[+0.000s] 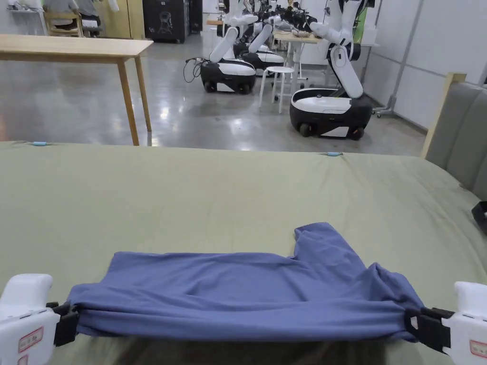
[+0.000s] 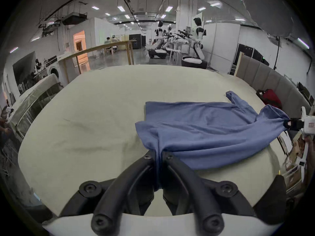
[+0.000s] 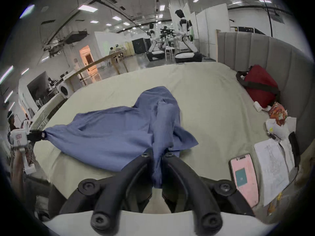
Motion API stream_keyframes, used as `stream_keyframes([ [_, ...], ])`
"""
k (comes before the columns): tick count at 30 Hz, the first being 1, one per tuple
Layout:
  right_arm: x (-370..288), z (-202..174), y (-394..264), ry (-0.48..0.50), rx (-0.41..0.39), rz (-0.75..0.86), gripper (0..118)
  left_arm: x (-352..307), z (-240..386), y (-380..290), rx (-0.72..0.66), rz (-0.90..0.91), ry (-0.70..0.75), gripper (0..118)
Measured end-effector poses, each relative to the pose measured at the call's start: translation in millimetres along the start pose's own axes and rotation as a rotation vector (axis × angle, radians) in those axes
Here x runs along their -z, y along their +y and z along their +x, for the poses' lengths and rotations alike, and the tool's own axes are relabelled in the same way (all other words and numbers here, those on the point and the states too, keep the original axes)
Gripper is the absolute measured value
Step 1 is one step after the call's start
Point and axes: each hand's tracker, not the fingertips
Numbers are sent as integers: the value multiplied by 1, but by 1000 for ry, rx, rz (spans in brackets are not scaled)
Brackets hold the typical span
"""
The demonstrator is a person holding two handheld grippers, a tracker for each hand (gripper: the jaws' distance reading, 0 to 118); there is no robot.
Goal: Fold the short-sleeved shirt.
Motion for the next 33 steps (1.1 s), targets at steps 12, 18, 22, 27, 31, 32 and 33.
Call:
stream_keyframes([
  [12, 10, -2, -103, -59, 29, -77, 49, 1, -7, -110, -83, -92, 62, 58],
  [18, -31, -43, -73, -70, -38, 194, 104, -42, 19, -86, -1, 232, 68, 100],
  [22, -30, -87, -58, -88, -144, 408, 91, -43, 48, -63, 68, 388, 88, 90],
  [27, -14, -106, -50, -55, -128, 402, 5, -12, 58, -59, 139, 269, 102, 2],
  [31, -2, -106, -45, -29, -139, 362, 2, 16, 44, -33, 105, 181, 32, 0],
  [32, 0, -105, -44, -27, -150, 350, 2, 25, 40, -25, 116, 147, 48, 0],
  [33, 3, -104, -43, -25, -154, 337, 2, 37, 34, -15, 123, 103, 56, 0],
])
